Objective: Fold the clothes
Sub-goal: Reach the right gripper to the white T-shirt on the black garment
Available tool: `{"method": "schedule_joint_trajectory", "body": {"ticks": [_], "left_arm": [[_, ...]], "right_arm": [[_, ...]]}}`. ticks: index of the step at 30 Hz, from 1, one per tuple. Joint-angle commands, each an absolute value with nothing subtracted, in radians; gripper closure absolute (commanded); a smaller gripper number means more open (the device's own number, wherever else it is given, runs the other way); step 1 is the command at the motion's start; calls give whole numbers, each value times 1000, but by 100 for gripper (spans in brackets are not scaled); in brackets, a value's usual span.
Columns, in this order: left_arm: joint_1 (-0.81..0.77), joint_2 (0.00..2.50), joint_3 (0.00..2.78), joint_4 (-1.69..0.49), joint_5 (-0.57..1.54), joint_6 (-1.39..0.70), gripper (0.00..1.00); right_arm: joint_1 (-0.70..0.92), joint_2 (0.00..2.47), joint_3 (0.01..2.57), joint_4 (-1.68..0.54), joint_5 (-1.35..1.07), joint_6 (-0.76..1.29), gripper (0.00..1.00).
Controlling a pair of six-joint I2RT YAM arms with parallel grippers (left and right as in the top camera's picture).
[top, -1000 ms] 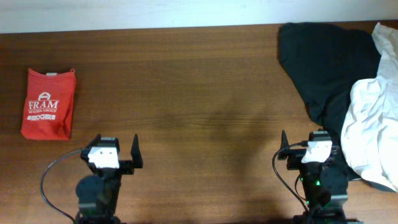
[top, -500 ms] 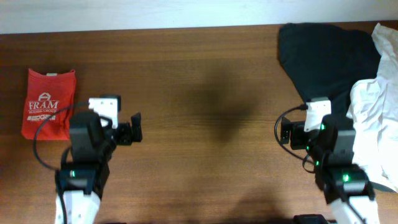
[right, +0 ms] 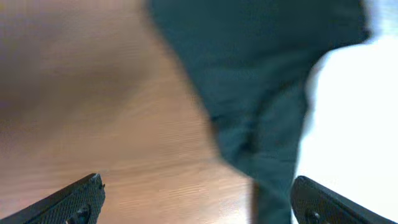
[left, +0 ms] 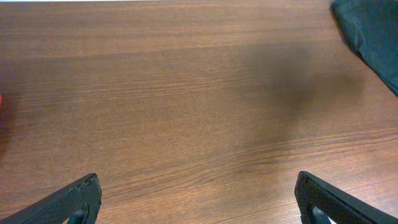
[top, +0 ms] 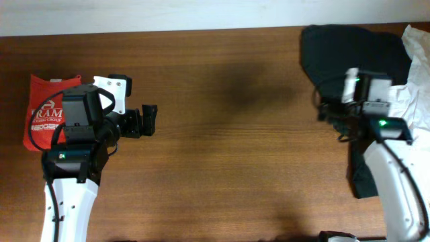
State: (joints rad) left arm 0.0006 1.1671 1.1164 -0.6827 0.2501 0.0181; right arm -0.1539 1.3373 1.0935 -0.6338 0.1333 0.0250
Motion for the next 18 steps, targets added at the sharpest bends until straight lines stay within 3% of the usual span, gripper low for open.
{"method": "schedule_joint_trajectory", "body": {"ticks": [1,11,17,18], "left_arm": [[6,1163,1132,-682,266,15,1],[6,1163,1132,-683,266,15,1],[6,1163,1132,-683,266,15,1],[6,1163,1132,-683,266,15,1]], "right_arm": [[-321,1431,1117,-538,212,194,1],[-517,1739,1117,-376,143,200,9],[-525,1808,1116,-301,150,196,20],[-525,1816,1116,-294,150,196,26]]}}
